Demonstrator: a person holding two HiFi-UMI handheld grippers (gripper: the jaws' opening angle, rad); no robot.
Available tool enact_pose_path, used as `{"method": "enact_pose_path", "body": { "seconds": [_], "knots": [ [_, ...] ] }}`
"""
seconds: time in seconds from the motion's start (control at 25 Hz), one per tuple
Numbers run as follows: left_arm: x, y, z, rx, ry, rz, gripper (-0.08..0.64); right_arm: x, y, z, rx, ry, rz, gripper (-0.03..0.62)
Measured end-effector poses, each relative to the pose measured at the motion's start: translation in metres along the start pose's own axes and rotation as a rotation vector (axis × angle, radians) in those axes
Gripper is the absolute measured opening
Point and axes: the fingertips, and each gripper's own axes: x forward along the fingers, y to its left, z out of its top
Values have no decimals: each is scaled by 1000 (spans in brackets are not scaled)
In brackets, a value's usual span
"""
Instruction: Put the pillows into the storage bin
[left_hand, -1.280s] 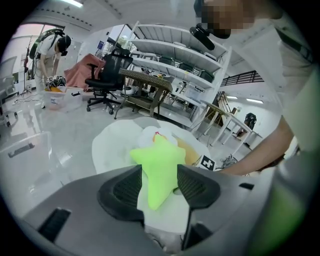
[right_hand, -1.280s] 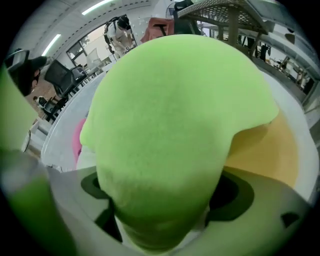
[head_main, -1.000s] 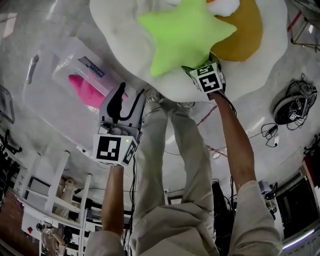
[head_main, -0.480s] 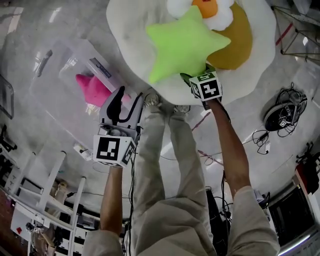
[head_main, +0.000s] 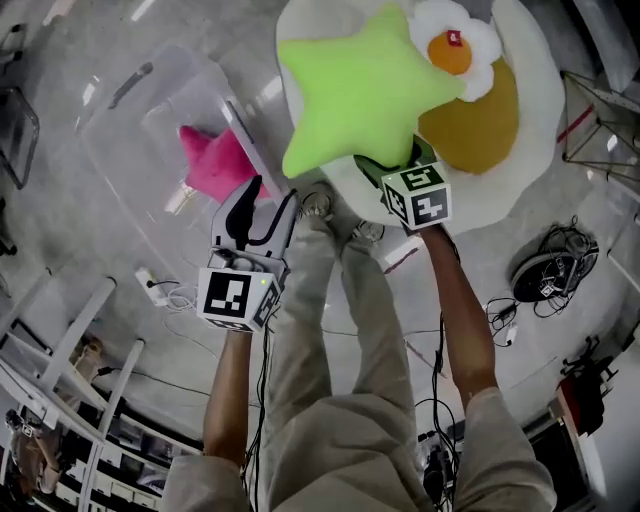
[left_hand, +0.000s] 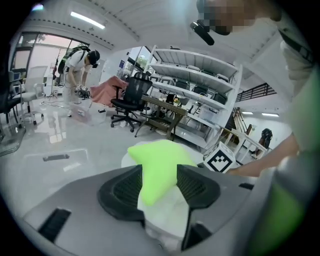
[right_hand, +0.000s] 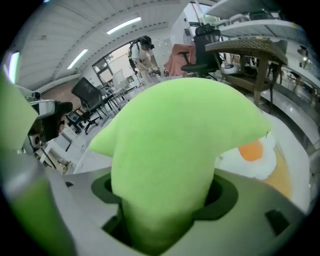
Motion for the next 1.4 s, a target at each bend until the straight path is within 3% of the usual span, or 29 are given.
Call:
{"method": "enact_pose_path", "body": {
  "seconds": [0.2,0.44,0.64,0.8,0.92,0.96,1.08,1.16,1.28,1.4],
  "knots": [
    [-49,42,-3,-62,-57,125,215,32,70,64,-145,-30,94,373],
    [-119,109,-15,-138,-118,281,214,76,171,107,-249,-28,209,376],
    [-175,144,-44,-228,-162,415,215,118,253,120,-368,9,296,382],
    [-215,163,-76,-288,-168,492,215,158,314,108,-432,69,352,391],
    [-239,172,-102,-314,-172,524,215,199,346,80,-467,153,347,467],
    [-245,173,-109,-320,-174,532,214,210,355,72,-481,176,345,560],
    [-250,169,-114,-321,-171,529,213,210,367,77,-531,128,334,575],
    [-240,162,-109,-312,-166,502,215,194,359,89,-500,79,341,575],
    [-213,148,-92,-291,-161,456,215,172,321,98,-458,45,327,575],
    [-178,131,-71,-240,-153,379,215,151,262,103,-398,9,257,575]
  ]
}}
